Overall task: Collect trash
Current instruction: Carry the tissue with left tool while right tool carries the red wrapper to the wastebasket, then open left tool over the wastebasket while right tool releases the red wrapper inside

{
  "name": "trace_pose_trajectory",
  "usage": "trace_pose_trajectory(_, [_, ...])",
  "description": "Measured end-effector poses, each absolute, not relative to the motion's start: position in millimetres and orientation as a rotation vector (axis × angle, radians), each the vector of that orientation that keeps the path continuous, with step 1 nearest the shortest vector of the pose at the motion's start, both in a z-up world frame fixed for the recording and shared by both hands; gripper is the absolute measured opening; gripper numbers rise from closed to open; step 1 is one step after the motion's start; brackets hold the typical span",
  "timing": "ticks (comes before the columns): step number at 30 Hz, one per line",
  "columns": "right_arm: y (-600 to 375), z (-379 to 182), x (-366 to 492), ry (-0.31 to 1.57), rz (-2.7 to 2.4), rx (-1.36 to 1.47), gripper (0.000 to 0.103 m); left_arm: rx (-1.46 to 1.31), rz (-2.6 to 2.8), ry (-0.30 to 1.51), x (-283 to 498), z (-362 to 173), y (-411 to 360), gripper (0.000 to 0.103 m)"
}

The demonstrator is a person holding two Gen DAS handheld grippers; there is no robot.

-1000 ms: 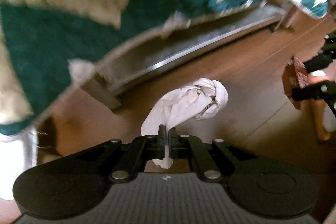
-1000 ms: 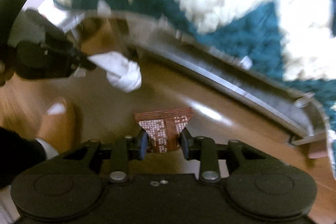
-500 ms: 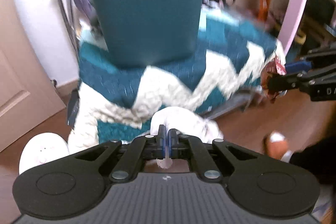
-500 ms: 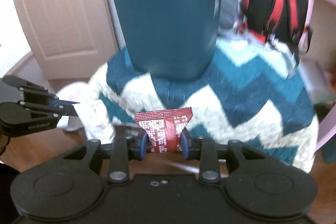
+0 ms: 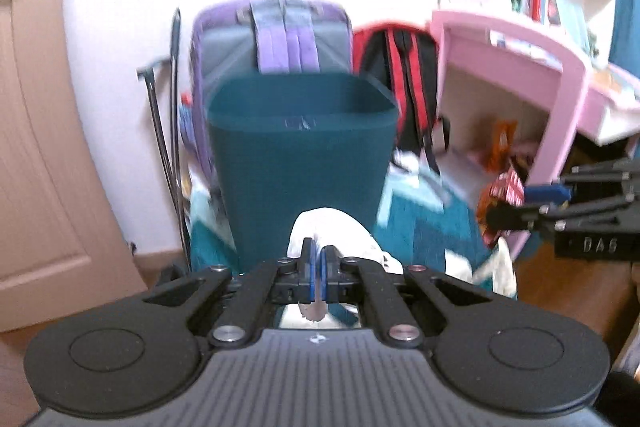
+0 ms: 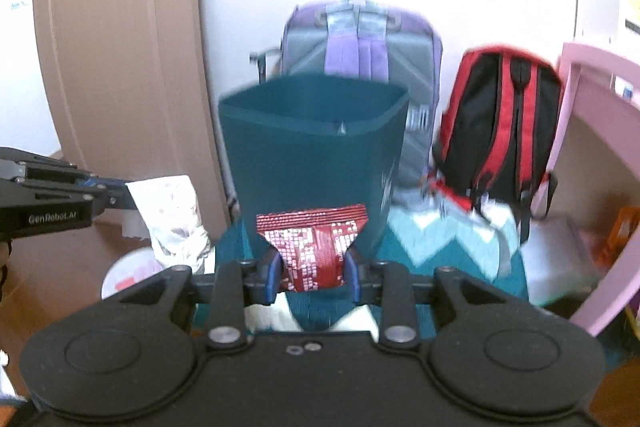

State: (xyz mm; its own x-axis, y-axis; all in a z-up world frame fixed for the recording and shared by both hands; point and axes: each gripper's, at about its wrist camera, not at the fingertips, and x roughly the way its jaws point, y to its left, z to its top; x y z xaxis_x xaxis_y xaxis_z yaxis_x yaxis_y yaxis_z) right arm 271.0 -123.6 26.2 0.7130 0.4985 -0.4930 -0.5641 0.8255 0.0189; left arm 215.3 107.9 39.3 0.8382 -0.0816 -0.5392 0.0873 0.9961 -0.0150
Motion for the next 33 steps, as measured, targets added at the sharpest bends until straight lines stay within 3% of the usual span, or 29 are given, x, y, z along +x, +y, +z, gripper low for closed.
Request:
trace_pose_trajectory(7, [-102.0, 83.4, 308.9, 0.436, 0.591, -0.155, 0.031, -0.028, -0.015, 0.485, 264.4, 112.7, 113.5, 0.002])
trace_pose_trajectory(14, [-81.2, 101.0, 350.7, 0.43, 0.57, -0.163, 0.031, -0.003, 0.02, 0.455, 323.3, 143.0, 110.3, 0.002])
trace_pose_trajectory(33, [-27.1, 38.0, 447.3, 0.604, 0.597, -0.205, 0.031, 0.049, 0.038, 0.737, 444.2, 40.7, 114.1, 0.003])
